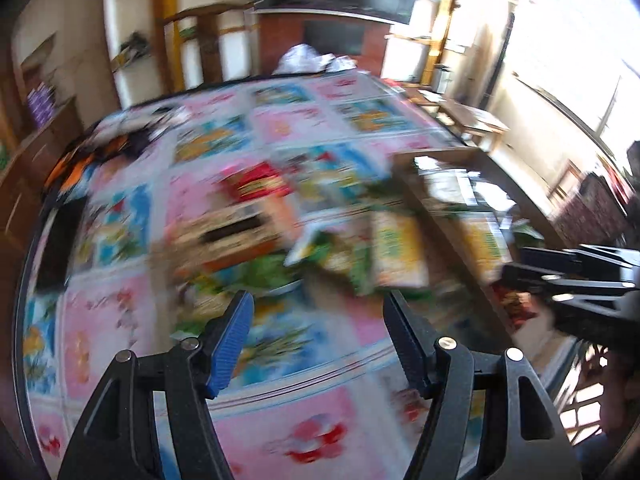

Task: Organize snacks
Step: 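Withdraw both grippers from the box back to the snack pile, then grasp a green Peas Garlic bag with the left gripper while right grasps another, then carry both green pea bags up and over the cardboard box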

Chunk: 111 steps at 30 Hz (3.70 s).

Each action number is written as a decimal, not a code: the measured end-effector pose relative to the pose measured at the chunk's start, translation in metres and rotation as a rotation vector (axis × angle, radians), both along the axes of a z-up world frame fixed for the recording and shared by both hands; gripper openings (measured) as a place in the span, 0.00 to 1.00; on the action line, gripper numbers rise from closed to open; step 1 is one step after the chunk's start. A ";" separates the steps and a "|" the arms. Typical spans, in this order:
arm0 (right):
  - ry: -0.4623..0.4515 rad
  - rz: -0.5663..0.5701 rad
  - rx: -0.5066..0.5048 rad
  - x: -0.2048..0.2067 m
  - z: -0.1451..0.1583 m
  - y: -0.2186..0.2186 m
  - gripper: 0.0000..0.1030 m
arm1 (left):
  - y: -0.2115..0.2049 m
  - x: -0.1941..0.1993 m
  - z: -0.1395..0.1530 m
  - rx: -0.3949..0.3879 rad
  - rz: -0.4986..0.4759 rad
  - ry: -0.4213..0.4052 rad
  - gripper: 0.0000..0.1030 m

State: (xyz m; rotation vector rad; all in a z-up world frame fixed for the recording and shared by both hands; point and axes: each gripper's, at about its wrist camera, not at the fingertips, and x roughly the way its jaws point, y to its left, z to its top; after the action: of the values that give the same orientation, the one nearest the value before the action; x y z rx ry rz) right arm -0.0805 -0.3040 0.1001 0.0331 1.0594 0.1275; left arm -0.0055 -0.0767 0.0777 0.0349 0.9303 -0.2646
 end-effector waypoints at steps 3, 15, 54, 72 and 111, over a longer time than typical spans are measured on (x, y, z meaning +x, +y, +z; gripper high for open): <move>0.003 0.007 0.001 -0.001 0.000 0.003 0.43 | 0.033 0.003 -0.013 0.021 0.078 0.027 0.65; 0.013 0.001 -0.010 -0.001 0.001 0.002 0.43 | 0.060 0.034 -0.040 0.036 0.132 0.093 0.68; 0.144 0.523 -0.070 0.106 -0.069 0.121 0.40 | 0.074 -0.010 -0.060 0.122 0.247 0.137 0.33; 0.126 0.407 0.050 -0.001 -0.051 0.115 0.36 | 0.063 -0.018 -0.055 0.070 0.161 0.123 0.30; 0.051 0.254 0.101 -0.015 -0.026 0.071 0.36 | 0.021 -0.020 -0.018 0.065 0.027 0.036 0.30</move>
State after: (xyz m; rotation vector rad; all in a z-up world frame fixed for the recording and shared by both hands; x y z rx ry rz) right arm -0.0953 -0.2335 0.0737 -0.0070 1.1045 0.4115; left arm -0.0256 -0.0560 0.0595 0.0780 0.9742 -0.2106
